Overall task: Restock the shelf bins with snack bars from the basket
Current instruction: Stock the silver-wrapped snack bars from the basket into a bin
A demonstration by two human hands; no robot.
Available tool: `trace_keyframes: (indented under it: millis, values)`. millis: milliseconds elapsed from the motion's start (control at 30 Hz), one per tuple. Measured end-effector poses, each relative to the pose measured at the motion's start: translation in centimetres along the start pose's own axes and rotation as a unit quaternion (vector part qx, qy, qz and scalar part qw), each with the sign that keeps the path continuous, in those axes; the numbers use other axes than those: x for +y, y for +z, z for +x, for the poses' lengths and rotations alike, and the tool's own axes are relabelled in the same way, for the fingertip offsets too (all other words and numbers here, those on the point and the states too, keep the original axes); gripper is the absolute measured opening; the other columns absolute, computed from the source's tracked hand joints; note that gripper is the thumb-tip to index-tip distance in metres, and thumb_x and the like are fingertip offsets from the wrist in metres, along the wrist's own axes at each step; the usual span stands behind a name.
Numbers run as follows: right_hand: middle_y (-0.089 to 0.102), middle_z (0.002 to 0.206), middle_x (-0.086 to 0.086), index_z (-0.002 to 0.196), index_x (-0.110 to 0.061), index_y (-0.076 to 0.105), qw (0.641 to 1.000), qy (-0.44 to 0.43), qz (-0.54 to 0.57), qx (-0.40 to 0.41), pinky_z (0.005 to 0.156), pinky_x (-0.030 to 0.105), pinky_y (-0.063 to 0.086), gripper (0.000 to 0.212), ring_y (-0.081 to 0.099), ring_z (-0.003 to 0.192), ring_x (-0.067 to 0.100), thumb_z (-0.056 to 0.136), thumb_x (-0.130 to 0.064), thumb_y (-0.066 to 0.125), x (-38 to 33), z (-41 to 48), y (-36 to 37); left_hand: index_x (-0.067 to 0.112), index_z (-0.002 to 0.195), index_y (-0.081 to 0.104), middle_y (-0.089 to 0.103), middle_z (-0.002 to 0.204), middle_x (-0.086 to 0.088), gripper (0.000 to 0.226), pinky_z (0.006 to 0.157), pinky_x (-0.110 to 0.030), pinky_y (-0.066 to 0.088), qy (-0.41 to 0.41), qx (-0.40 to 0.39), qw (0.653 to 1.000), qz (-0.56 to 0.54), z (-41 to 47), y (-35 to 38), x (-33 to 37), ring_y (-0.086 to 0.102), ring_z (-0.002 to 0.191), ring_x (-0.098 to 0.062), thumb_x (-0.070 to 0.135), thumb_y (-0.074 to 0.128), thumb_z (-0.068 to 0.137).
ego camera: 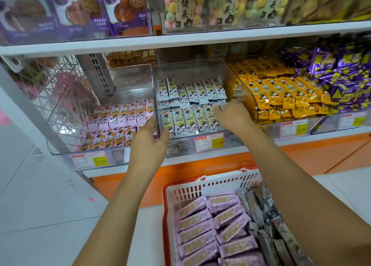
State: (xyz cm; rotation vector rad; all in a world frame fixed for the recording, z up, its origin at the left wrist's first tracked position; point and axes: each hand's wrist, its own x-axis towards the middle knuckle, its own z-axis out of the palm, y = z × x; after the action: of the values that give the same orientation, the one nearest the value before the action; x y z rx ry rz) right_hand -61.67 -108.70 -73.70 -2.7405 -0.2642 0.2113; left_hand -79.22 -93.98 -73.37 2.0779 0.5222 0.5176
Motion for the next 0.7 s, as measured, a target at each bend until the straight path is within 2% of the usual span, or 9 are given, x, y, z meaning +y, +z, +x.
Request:
trace_keyframes:
  millis: [67, 133, 233, 333, 400, 467, 533, 633, 700]
  values:
    - [0.049, 0.133, 0.024, 0.138, 0.009, 0.035, 1.000, 0.008, 0.000, -0.013, 0.086, 0.036, 0.045, 0.069, 0.051, 0.118, 0.035, 0.100, -0.049, 0.036, -0.3, -0.2, -0.3, 0.018, 0.138, 0.049, 0.058, 0.120, 0.010, 0.042, 0.090, -0.023, 0.040, -0.006, -0.003, 1.000, -0.004, -0.1, -0.2, -0.1, 0.052, 0.112, -0.006, 0.017, 0.052, 0.096]
    - [0.045, 0.138, 0.024, 0.140, 0.009, 0.033, 1.000, 0.015, 0.019, -0.010, 0.092, 0.037, 0.045, 0.067, 0.049, 0.121, 0.035, 0.102, -0.045, 0.034, -0.6, -0.7, -0.1, 0.017, 0.138, 0.049, 0.058, 0.126, 0.007, 0.042, 0.096, -0.028, 0.043, -0.009, -0.004, 1.000, -0.011, -0.3, -0.3, -0.1, 0.053, 0.115, -0.009, 0.016, 0.052, 0.096]
    - [0.034, 0.146, 0.024, 0.148, 0.008, 0.007, 0.998, 0.041, 0.041, -0.014, 0.098, 0.039, 0.042, 0.079, 0.042, 0.129, 0.036, 0.100, -0.047, 0.038, -0.9, -1.1, 0.3, 0.011, 0.137, 0.048, 0.057, 0.132, -0.001, 0.042, 0.098, -0.028, 0.041, -0.010, -0.001, 1.000, -0.019, -0.6, -0.5, 0.0, 0.053, 0.117, -0.012, 0.014, 0.053, 0.095]
    - [0.049, 0.134, 0.019, 0.149, 0.004, 0.016, 0.997, 0.049, 0.051, -0.030, 0.092, 0.037, 0.046, 0.079, 0.052, 0.118, 0.032, 0.097, -0.052, 0.038, -1.1, -0.5, 0.2, 0.008, 0.137, 0.048, 0.055, 0.131, -0.003, 0.042, 0.093, -0.021, 0.036, -0.006, -0.001, 1.000, -0.018, -1.0, -0.7, 0.1, 0.050, 0.110, -0.008, 0.012, 0.053, 0.096]
    - [0.057, 0.127, 0.017, 0.147, 0.000, 0.027, 0.996, 0.057, 0.070, -0.028, 0.083, 0.034, 0.047, 0.072, 0.057, 0.106, 0.030, 0.098, -0.050, 0.039, -1.2, -0.6, -0.2, 0.008, 0.138, 0.046, 0.053, 0.135, -0.003, 0.043, 0.098, -0.023, 0.037, -0.004, -0.007, 1.000, -0.011, -1.2, -0.9, -0.1, 0.050, 0.120, -0.012, 0.013, 0.053, 0.096]
    - [0.059, 0.122, 0.017, 0.145, -0.001, 0.033, 0.996, 0.055, 0.068, -0.029, 0.083, 0.035, 0.046, 0.066, 0.058, 0.108, 0.031, 0.099, -0.049, 0.038, -1.3, -0.7, -0.5, 0.009, 0.140, 0.043, 0.050, 0.140, -0.004, 0.046, 0.105, -0.029, 0.037, -0.006, -0.012, 1.000, -0.010, -1.4, -1.2, -0.4, 0.048, 0.127, -0.017, 0.015, 0.053, 0.096]
    - [0.058, 0.112, 0.016, 0.147, 0.000, 0.029, 0.996, 0.049, 0.069, -0.036, 0.082, 0.035, 0.045, 0.067, 0.058, 0.106, 0.031, 0.100, -0.047, 0.038, -1.1, -1.0, -0.9, 0.009, 0.140, 0.043, 0.051, 0.140, -0.006, 0.046, 0.103, -0.026, 0.037, -0.005, -0.014, 1.000, -0.011, -1.5, -1.4, -0.7, 0.049, 0.127, -0.017, 0.014, 0.053, 0.096]
    - [0.056, 0.127, 0.020, 0.149, 0.005, 0.017, 0.996, 0.029, 0.066, -0.048, 0.091, 0.037, 0.045, 0.069, 0.056, 0.112, 0.031, 0.102, -0.042, 0.035, -0.8, -1.7, -1.4, 0.007, 0.140, 0.043, 0.052, 0.138, -0.006, 0.045, 0.097, -0.022, 0.036, 0.001, -0.019, 1.000, 0.007, -1.7, -1.5, -0.9, 0.051, 0.124, -0.017, 0.014, 0.051, 0.096]
    - [0.055, 0.130, 0.020, 0.148, 0.005, 0.021, 0.998, 0.016, 0.036, -0.044, 0.091, 0.037, 0.044, 0.066, 0.056, 0.112, 0.031, 0.102, -0.042, 0.034, -0.4, -2.2, -1.4, 0.006, 0.140, 0.044, 0.053, 0.138, -0.006, 0.044, 0.096, -0.021, 0.037, 0.009, -0.024, 0.999, 0.023, -2.1, -1.5, -1.0, 0.050, 0.124, -0.016, 0.013, 0.051, 0.096]
